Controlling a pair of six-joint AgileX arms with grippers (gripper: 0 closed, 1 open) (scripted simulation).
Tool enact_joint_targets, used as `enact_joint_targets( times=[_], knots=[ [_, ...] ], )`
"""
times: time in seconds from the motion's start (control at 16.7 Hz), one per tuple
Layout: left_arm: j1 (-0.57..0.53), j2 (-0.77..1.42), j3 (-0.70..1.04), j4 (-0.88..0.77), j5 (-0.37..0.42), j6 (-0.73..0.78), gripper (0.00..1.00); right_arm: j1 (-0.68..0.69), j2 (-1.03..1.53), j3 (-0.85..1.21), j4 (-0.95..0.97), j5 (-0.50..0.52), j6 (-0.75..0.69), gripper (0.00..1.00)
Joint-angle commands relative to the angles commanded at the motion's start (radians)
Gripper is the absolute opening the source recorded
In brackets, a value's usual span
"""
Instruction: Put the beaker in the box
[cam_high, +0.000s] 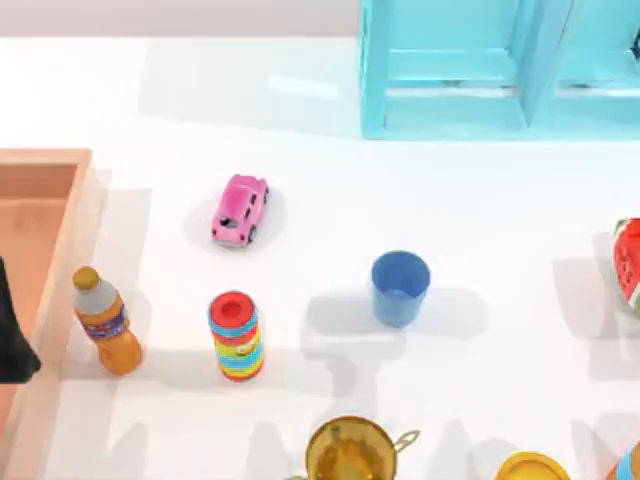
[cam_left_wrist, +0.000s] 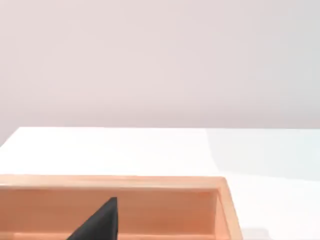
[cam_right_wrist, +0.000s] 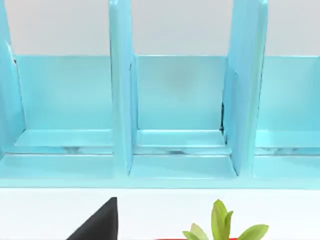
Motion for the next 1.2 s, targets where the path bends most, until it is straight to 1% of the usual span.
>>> enact_joint_targets(
  times=[0.18,0.3,0.54,0.66,0.84,1.2],
  knots=[
    [-0.003,0.008,0.009,-0.006,-0.001,-0.004,1.0,0.0,0.0,0.0,0.0,0.0,0.0,1.0],
    [-0.016,0.051,0.055,-0.036,-0.004,-0.022,1.0,0.0,0.0,0.0,0.0,0.0,0.0,1.0],
    [-0.076,0.245,0.264,-0.17,-0.017,-0.103,1.0,0.0,0.0,0.0,0.0,0.0,0.0,1.0],
    [-0.12,0.386,0.413,-0.265,-0.025,-0.159,1.0,0.0,0.0,0.0,0.0,0.0,0.0,1.0],
    [-0.202,0.641,0.681,-0.433,-0.038,-0.257,1.0,0.0,0.0,0.0,0.0,0.0,0.0,1.0],
    [-0.407,1.244,1.302,-0.818,-0.06,-0.471,1.0,0.0,0.0,0.0,0.0,0.0,0.0,1.0]
  ],
)
